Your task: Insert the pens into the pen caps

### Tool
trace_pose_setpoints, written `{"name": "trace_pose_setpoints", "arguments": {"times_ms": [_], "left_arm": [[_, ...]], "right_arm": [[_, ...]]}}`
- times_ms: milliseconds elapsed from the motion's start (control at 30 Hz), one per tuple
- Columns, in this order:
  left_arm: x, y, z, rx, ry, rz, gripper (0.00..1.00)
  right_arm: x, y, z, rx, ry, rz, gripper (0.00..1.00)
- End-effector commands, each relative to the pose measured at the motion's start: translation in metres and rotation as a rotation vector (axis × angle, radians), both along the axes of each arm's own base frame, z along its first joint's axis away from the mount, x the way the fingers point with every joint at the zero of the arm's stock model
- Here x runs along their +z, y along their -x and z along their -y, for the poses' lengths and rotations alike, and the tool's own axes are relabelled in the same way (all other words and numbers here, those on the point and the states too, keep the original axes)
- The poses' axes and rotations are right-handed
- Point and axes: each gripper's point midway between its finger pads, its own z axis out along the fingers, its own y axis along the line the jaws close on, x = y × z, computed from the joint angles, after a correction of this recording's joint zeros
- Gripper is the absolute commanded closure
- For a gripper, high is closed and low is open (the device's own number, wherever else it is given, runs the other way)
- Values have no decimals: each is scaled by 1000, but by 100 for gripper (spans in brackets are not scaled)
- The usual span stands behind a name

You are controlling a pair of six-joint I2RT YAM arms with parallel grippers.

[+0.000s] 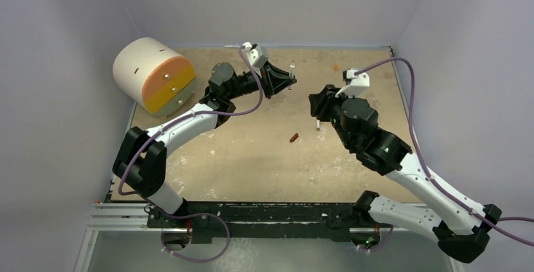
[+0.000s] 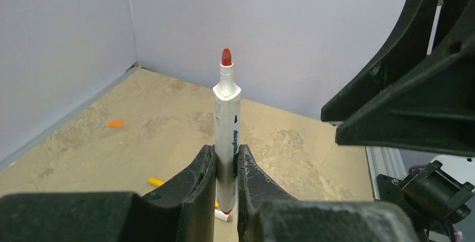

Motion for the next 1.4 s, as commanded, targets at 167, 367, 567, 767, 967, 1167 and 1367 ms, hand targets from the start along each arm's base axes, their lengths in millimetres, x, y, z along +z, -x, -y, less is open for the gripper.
{"name": "trace_pose_setpoints", "arguments": {"times_ms": [167, 367, 567, 767, 967, 1167, 1367], "left_arm": [[33, 9, -6, 3, 70, 110, 100], [33, 12, -8, 0, 81, 106, 100], [34, 12, -9, 5, 86, 111, 100], [31, 11, -6, -6, 95, 89, 100], [18, -16, -4, 88, 121, -46, 100], [-5, -47, 12, 113, 197, -298, 100], [-2, -49, 18, 71, 310, -405, 100]], "right_arm": [[10, -14, 43, -198, -25, 37, 55], [1, -18, 48, -219, -17, 11, 54], [-3, -18, 55, -235, -16, 1, 53], [-15, -21, 56, -235, 0, -24, 53], [-23, -26, 50, -197, 28, -43, 56], [-27, -37, 34, -82, 137, -49, 63], [-19, -38, 14, 27, 125, 16, 51]]}}
